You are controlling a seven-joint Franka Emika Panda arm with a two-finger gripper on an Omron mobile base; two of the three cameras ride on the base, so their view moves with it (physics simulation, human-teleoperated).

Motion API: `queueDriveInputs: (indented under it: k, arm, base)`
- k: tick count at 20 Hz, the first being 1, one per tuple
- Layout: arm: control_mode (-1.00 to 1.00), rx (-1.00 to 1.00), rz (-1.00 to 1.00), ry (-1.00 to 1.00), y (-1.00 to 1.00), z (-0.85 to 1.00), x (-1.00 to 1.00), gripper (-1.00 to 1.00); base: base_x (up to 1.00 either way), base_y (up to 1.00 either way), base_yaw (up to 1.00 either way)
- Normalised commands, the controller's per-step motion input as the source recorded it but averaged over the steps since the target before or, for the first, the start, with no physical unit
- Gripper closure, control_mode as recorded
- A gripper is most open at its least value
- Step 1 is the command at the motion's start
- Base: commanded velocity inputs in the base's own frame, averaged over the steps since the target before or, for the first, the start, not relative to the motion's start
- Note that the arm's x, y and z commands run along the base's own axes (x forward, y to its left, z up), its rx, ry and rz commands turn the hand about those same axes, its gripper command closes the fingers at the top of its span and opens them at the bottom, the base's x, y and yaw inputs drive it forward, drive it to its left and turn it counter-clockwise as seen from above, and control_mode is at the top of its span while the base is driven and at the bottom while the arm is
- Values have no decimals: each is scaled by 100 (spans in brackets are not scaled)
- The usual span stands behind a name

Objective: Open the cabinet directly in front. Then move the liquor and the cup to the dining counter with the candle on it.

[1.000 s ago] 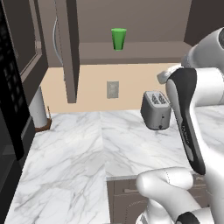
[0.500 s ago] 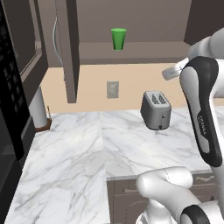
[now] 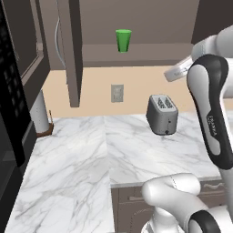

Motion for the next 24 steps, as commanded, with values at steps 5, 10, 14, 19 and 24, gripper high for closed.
queueDriveInputs:
  k: [5,10,14,19,24]
  arm:
    - [-100,-3,0,4,31,26,18,-100]
    - [-100,-2,0,5,6,16,33,-100]
    - [-100,0,0,4,0,2,41,-100]
    - [-100,0,0,0,0,0,35,-100]
    - [-100,0,0,0,4,0,25,-100]
  base:
    - [0,0,0]
    - [0,0,0]
    - [0,0,0]
    - [0,0,0]
    - [0,0,0]
